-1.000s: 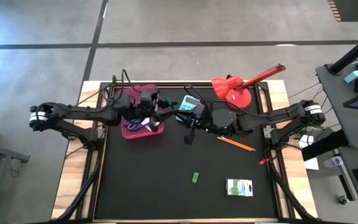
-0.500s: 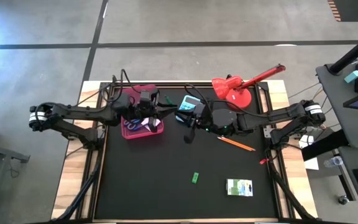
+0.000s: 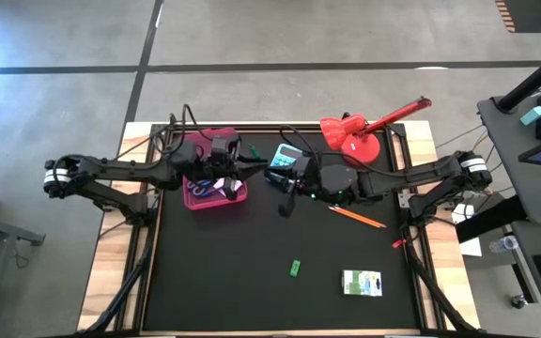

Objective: Pack school essentials
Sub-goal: Put the green pen into the pink supply box

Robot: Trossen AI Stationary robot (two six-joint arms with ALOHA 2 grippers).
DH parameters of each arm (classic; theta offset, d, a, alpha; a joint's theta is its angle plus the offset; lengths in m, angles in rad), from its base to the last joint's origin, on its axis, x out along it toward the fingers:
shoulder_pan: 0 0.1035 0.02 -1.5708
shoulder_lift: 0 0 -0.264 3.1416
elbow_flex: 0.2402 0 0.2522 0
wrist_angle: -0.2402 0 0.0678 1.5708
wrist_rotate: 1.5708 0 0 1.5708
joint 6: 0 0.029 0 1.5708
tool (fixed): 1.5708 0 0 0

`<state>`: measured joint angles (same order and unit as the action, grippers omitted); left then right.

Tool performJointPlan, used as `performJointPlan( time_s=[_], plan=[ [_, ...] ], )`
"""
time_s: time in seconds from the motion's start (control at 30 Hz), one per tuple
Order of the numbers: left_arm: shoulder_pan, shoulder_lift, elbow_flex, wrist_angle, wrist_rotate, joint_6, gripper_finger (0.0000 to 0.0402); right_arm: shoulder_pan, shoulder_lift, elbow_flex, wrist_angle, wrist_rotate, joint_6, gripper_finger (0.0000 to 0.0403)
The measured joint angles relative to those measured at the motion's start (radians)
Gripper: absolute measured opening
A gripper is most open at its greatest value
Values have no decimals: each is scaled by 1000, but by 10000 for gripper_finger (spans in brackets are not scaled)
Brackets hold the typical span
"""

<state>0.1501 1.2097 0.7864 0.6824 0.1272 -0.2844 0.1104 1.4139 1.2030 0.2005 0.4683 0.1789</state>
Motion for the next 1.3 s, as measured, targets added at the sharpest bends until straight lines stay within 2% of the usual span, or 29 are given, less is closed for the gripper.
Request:
performJointPlan(
  time_s=[0.07,0.17,0.33,0.5,0.73,0.9,1.2,1.3],
  plan=[
    [0,-1,0,2,0,0,17,0,-3,1,-27,-2,-4,111],
    [0,-1,0,-2,0,2,17,0,-16,32,-166,-2,8,155],
    [14,-2,0,-43,3,24,17,0,-41,173,-614,-2,90,201],
    [54,-3,0,-220,2,32,16,0,-42,323,-1045,0,233,209],
    [143,-3,1,-607,-2,30,16,0,-51,385,-1437,-1,417,201],
    [217,-3,6,-887,-8,30,16,0,-52,379,-1593,0,483,201],
    [305,-3,6,-1222,-18,41,16,0,-52,335,-1601,4,503,201],
    [306,0,-2,-1305,-67,41,16,0,-51,308,-1601,3,520,201]
  ],
)
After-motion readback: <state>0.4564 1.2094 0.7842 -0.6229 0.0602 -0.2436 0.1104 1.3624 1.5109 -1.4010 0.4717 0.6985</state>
